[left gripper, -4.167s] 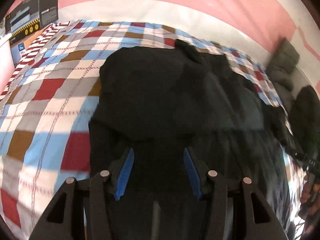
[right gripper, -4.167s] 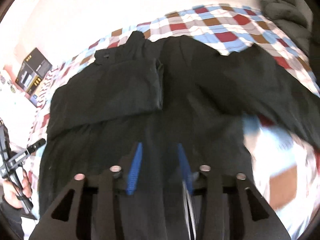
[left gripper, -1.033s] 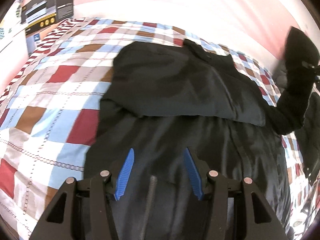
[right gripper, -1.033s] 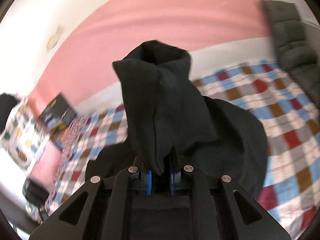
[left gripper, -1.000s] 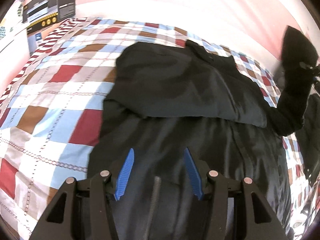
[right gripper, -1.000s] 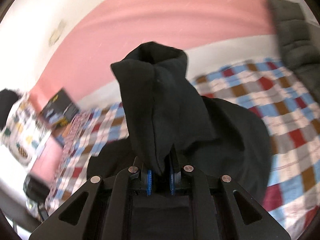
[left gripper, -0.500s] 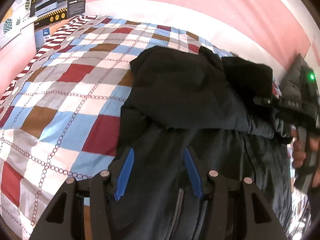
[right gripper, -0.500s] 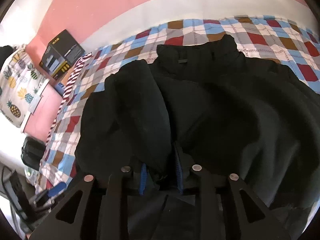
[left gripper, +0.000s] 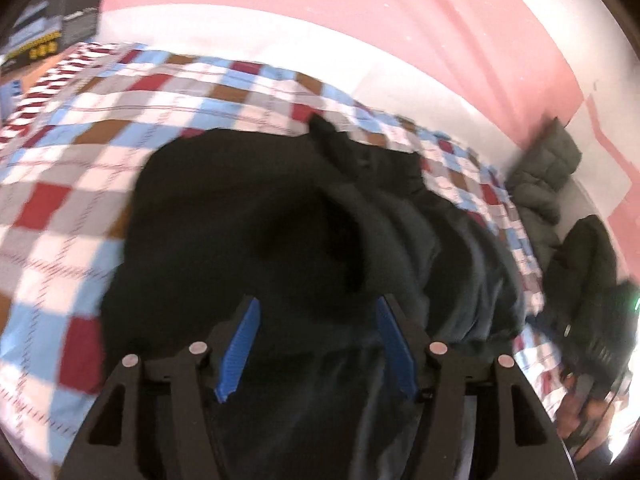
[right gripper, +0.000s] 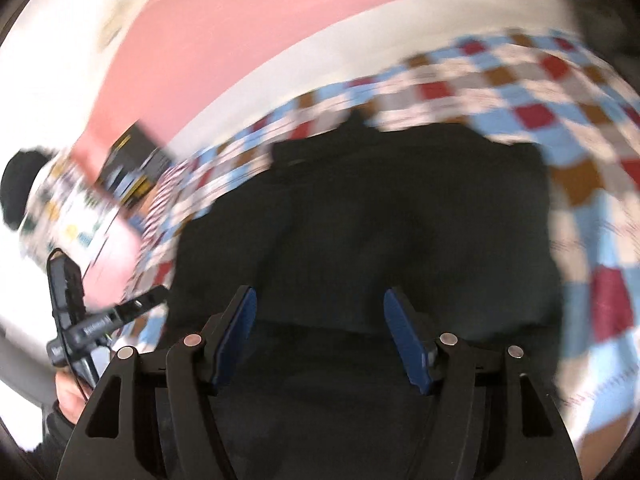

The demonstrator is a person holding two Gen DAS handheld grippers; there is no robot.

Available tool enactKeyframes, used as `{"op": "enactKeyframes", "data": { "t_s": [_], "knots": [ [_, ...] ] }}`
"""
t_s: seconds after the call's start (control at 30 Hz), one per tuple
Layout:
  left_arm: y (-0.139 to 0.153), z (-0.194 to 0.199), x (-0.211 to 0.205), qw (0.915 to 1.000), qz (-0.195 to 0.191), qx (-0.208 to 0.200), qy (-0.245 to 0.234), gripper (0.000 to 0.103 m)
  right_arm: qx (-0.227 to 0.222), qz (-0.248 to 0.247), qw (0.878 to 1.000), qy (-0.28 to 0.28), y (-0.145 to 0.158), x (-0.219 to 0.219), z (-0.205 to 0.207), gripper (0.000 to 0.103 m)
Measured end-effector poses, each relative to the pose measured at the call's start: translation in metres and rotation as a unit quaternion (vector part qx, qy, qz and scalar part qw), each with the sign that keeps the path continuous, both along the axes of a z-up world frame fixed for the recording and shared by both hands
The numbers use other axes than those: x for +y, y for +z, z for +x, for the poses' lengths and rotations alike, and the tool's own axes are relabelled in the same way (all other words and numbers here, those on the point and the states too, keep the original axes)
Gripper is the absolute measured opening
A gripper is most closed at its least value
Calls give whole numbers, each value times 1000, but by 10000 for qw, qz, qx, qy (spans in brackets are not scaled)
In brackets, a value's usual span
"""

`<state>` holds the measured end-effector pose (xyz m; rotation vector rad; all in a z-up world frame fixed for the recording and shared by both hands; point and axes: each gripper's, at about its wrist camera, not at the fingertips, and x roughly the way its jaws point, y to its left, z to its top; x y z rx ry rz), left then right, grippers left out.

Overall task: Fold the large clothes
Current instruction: 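Fold the sleeve across the jacket toward the left tool while the left tool pinches the jacket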

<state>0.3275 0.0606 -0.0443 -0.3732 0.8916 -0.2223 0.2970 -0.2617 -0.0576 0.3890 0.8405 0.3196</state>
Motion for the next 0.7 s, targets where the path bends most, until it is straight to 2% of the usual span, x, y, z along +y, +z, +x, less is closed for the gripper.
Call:
{"op": "enactKeyframes", "data": {
  "t_s": [0.1, 0.13, 0.17, 0.2, 0.27, 0.3, 0.37, 0.43, 0.53, 0.63, 0.7],
  "knots": [
    [-9, 30, -19, 9997, -138, 139, -148, 61, 40, -70, 9985, -543, -5, -41, -7, 65],
    [-12, 36, -25, 9996, -105, 163, -213, 46, 40, -80, 9976, -681, -6, -52, -7, 61],
    [-15, 42, -31, 9995, 0, 166, -266, 31, 40, -111, 9969, -773, -7, -58, -7, 48],
    [-17, 46, -36, 9992, 224, 183, -273, 8, 52, -182, 9959, -887, -7, -64, -4, 35],
    [-14, 43, -37, 9984, 546, 6, -143, 8, 71, -285, 9944, -1015, -8, -71, 4, 22],
    [-12, 40, -33, 9980, 617, -113, -71, 8, 63, -314, 9943, -1019, -9, -72, 9, 21],
    [-14, 36, -25, 9973, 727, -125, 54, 7, 51, -429, 9940, -1010, -14, -66, 23, 21],
    [-20, 38, -16, 9963, 852, -46, 135, 7, 205, -503, 9948, -856, -30, -58, 38, 21],
    [-31, 42, -10, 9938, 1085, 100, 209, 4, 712, -736, 9931, -574, -73, -41, 62, 20],
    [-37, 45, -7, 9897, 1384, 243, 285, 3, 690, -739, 9932, -584, -69, -44, 60, 20],
    [-34, 41, 5, 9919, 1177, 270, 398, 3, 616, -762, 9937, -550, -56, -49, 53, 20]
  ]
}}
